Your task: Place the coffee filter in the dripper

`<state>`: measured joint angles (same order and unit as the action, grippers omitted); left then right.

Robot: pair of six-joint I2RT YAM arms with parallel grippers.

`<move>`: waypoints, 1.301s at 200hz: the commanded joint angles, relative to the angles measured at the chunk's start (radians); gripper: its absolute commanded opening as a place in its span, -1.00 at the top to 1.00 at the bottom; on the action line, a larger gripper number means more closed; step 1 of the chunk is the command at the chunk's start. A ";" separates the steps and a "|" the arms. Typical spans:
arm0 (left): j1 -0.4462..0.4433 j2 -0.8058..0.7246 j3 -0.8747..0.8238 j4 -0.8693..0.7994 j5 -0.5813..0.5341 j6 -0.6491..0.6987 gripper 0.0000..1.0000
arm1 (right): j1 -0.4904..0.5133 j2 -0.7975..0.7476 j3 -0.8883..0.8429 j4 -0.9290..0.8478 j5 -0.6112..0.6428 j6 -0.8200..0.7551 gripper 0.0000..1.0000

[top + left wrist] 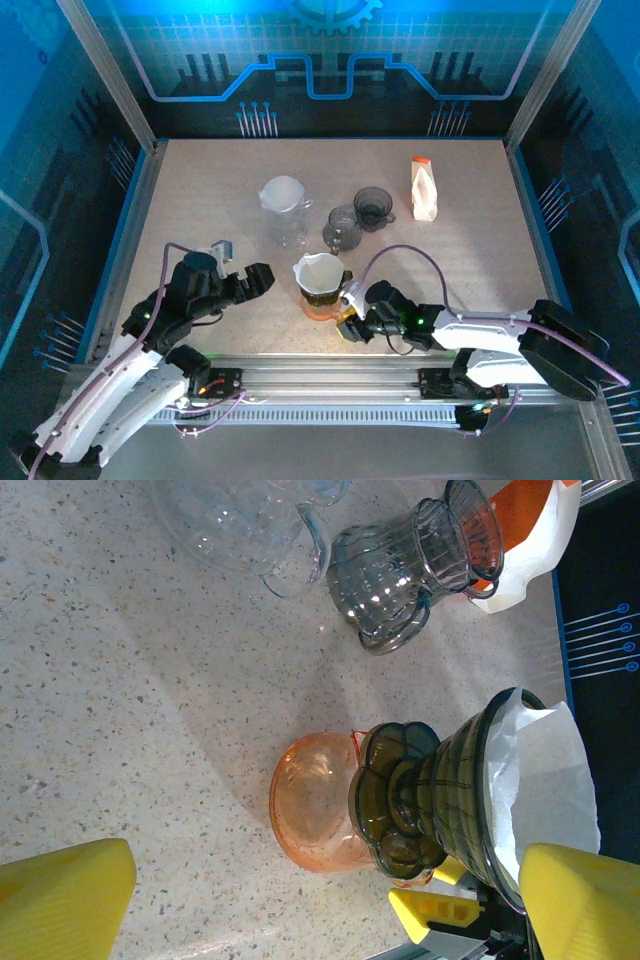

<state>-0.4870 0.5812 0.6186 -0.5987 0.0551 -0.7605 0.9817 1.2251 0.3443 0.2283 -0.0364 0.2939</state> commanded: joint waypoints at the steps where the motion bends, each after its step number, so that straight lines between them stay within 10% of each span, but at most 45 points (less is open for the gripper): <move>1: 0.011 -0.009 -0.001 -0.022 -0.017 -0.011 -0.98 | 0.014 0.021 0.037 0.036 0.004 -0.031 0.29; 260: 0.021 -0.102 0.039 -0.122 -0.069 -0.010 -0.98 | -0.027 0.438 0.358 0.198 -0.022 -0.159 0.40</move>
<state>-0.4763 0.4988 0.6201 -0.6903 0.0105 -0.7601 0.9699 1.6066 0.6323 0.3622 -0.0383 0.1741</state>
